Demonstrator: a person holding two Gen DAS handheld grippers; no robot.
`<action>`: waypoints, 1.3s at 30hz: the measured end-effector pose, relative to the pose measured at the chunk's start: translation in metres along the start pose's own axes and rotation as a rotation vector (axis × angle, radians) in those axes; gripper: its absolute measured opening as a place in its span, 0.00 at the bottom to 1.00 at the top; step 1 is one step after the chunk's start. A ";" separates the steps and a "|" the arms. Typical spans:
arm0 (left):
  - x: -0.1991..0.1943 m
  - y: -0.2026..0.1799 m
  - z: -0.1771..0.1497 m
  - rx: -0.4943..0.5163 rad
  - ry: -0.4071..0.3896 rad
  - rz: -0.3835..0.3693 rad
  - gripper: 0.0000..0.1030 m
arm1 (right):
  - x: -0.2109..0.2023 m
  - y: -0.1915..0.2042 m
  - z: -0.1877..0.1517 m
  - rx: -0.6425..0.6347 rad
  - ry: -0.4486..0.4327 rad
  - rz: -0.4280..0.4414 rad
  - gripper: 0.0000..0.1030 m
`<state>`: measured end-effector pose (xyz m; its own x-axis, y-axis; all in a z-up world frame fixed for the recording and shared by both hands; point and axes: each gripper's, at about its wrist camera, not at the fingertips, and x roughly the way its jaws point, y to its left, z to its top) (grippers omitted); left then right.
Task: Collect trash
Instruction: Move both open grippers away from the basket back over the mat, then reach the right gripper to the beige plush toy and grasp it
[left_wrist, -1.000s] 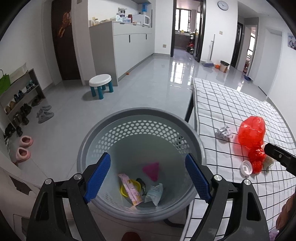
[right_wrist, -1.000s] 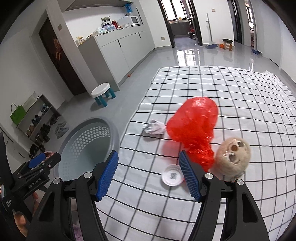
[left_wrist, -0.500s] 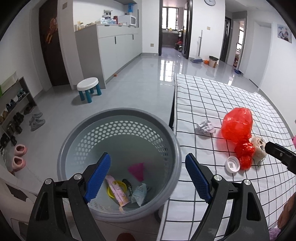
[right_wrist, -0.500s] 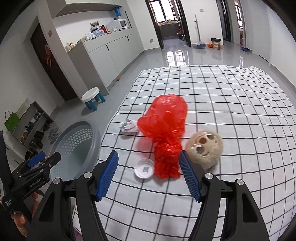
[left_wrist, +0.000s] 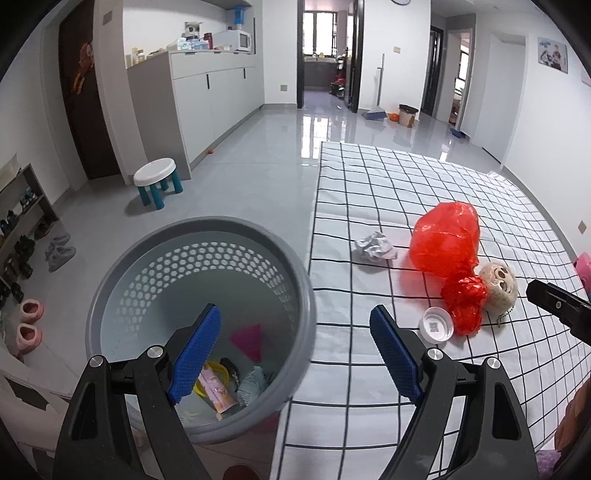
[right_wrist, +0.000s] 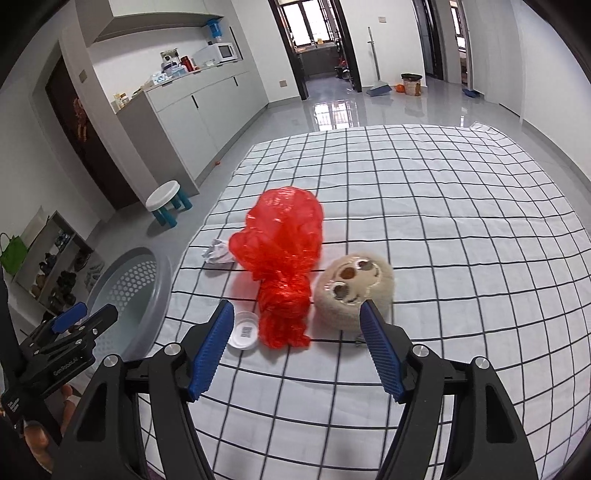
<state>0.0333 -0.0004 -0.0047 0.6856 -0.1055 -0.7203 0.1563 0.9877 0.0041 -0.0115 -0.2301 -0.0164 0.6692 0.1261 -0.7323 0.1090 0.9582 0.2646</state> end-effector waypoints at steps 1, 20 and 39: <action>0.001 -0.001 0.000 0.001 0.000 -0.002 0.79 | 0.000 -0.002 -0.001 0.001 0.002 -0.004 0.66; 0.007 -0.015 -0.002 0.024 0.011 -0.019 0.84 | 0.007 -0.035 -0.008 0.006 0.043 -0.073 0.67; 0.011 -0.033 -0.007 0.064 0.028 -0.053 0.92 | 0.025 -0.045 -0.003 -0.002 0.073 -0.086 0.71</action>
<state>0.0311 -0.0330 -0.0179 0.6553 -0.1534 -0.7397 0.2378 0.9713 0.0092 -0.0020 -0.2693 -0.0483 0.6023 0.0612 -0.7959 0.1621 0.9669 0.1971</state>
